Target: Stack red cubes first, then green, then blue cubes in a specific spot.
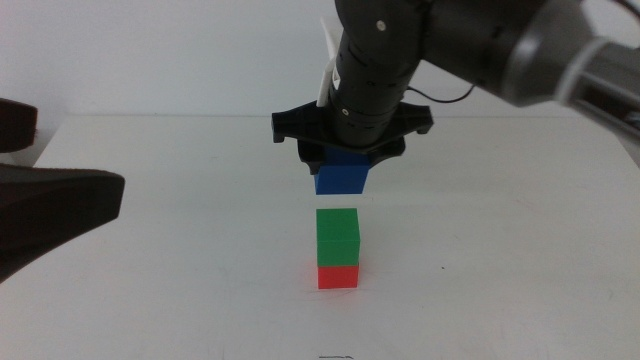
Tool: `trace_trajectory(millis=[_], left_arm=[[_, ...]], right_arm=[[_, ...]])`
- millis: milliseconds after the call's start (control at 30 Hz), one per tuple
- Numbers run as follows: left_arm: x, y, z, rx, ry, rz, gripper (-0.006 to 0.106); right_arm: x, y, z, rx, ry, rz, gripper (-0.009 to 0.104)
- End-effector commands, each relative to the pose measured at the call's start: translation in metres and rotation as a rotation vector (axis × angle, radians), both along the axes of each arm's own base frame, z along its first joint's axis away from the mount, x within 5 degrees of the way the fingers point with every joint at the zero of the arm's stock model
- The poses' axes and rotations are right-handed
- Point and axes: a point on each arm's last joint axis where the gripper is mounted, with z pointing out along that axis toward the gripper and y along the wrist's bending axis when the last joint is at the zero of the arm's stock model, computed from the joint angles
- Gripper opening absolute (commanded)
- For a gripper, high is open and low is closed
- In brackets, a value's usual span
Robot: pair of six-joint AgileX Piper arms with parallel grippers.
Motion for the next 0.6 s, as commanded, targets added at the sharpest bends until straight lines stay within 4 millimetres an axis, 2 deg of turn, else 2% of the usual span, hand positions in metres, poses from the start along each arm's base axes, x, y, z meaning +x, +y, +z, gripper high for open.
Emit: trace_trajectory(millis=[0,167,300,567], left_arm=[[0.001,-0.001,0.012,-0.066,-0.059,0.005,0.094],[0.001,-0.001,0.012,-0.066,-0.059,0.005,0.094],[0.001,-0.001,0.012,-0.065,-0.059,0.006,0.094],[0.001,-0.001,0.012,-0.065,-0.059,0.006,0.094]], right_arm=[[-0.022,-0.017,0.031,-0.017,-0.045,-0.031,-0.001],[-0.023,-0.009,0.018,-0.016,-0.012,-0.055,-0.001],[-0.017,-0.004,0.004,-0.037,0.011,-0.062,-0.001],[-0.008,0.004,-0.011,-0.038,0.007,-0.057,-0.001]])
